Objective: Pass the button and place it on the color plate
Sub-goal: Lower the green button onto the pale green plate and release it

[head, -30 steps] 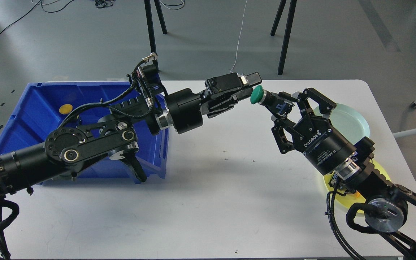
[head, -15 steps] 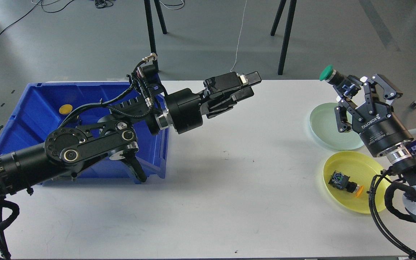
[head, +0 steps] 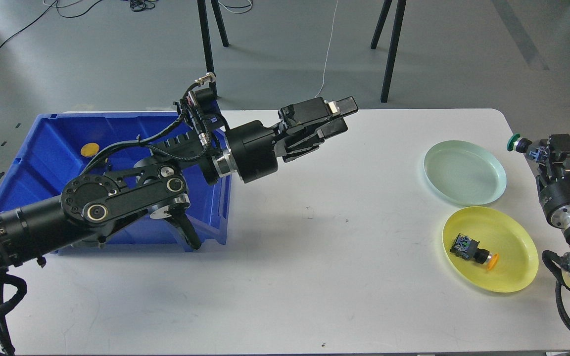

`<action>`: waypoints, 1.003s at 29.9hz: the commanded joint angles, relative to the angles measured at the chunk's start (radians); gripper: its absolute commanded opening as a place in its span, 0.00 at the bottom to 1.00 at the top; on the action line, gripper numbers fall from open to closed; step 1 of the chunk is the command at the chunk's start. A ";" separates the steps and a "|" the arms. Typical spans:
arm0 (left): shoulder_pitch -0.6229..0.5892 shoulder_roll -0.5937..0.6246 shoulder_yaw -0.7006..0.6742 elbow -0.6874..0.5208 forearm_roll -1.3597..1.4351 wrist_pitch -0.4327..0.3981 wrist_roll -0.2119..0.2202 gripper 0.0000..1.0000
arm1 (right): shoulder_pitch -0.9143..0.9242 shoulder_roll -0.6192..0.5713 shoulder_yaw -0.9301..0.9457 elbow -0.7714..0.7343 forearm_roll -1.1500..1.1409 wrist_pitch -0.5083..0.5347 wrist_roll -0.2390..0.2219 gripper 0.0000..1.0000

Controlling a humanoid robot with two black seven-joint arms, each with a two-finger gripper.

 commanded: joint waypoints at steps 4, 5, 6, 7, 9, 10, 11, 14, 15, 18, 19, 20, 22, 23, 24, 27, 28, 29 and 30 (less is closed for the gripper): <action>0.000 -0.001 -0.001 0.000 0.000 0.000 0.000 0.69 | 0.134 0.026 -0.261 -0.104 -0.001 -0.108 0.001 0.01; 0.000 0.000 -0.001 0.000 -0.001 0.000 0.000 0.69 | 0.142 0.027 -0.280 -0.108 -0.001 -0.112 0.001 0.01; 0.000 -0.001 0.000 0.000 0.000 0.000 0.000 0.69 | 0.144 0.027 -0.292 -0.108 -0.001 -0.115 0.001 0.03; 0.000 -0.001 0.000 0.000 -0.001 0.000 0.000 0.69 | 0.147 0.027 -0.303 -0.111 -0.001 -0.115 -0.001 0.04; 0.001 0.001 0.000 0.000 -0.001 0.002 0.000 0.69 | 0.147 0.026 -0.313 -0.117 -0.001 -0.115 -0.001 0.10; 0.000 0.001 0.000 0.000 -0.001 0.002 0.000 0.69 | 0.145 0.027 -0.316 -0.123 -0.001 -0.115 -0.001 0.14; 0.001 0.001 0.000 0.000 -0.001 0.002 0.000 0.69 | 0.145 0.030 -0.318 -0.125 -0.001 -0.115 0.001 0.19; 0.000 0.000 -0.001 0.000 -0.001 0.003 0.000 0.70 | 0.147 0.034 -0.320 -0.125 -0.001 -0.117 0.001 0.29; 0.001 -0.001 -0.001 0.000 -0.001 0.003 0.000 0.70 | 0.147 0.034 -0.318 -0.127 -0.001 -0.120 0.001 0.34; 0.002 0.001 -0.001 0.000 -0.001 0.003 0.000 0.70 | 0.147 0.036 -0.318 -0.125 -0.001 -0.124 0.001 0.39; 0.002 0.001 -0.001 0.000 -0.001 0.003 0.000 0.70 | 0.147 0.037 -0.317 -0.125 0.000 -0.124 0.002 0.42; 0.002 -0.001 -0.001 0.000 -0.001 0.003 0.000 0.70 | 0.147 0.040 -0.317 -0.125 -0.001 -0.124 0.004 0.43; 0.002 0.000 -0.001 0.000 -0.001 0.003 0.000 0.70 | 0.147 0.049 -0.318 -0.125 -0.001 -0.124 0.007 0.44; 0.002 -0.001 -0.003 0.000 -0.003 0.003 0.000 0.70 | 0.147 0.053 -0.318 -0.125 -0.001 -0.124 0.007 0.44; 0.002 -0.001 -0.003 0.000 -0.003 0.003 0.000 0.70 | 0.147 0.057 -0.318 -0.125 -0.001 -0.124 0.007 0.44; 0.003 0.001 -0.008 0.000 -0.003 0.003 0.000 0.70 | 0.147 0.069 -0.318 -0.125 -0.001 -0.124 0.007 0.45; 0.002 0.001 -0.008 0.000 -0.005 0.003 0.000 0.70 | 0.147 0.073 -0.318 -0.125 -0.001 -0.124 0.007 0.45; 0.003 0.001 -0.008 0.000 -0.005 0.003 0.000 0.70 | 0.147 0.076 -0.318 -0.125 -0.001 -0.124 0.007 0.45; 0.003 0.001 -0.008 0.000 -0.005 0.003 0.000 0.70 | 0.147 0.077 -0.318 -0.125 -0.001 -0.124 0.007 0.45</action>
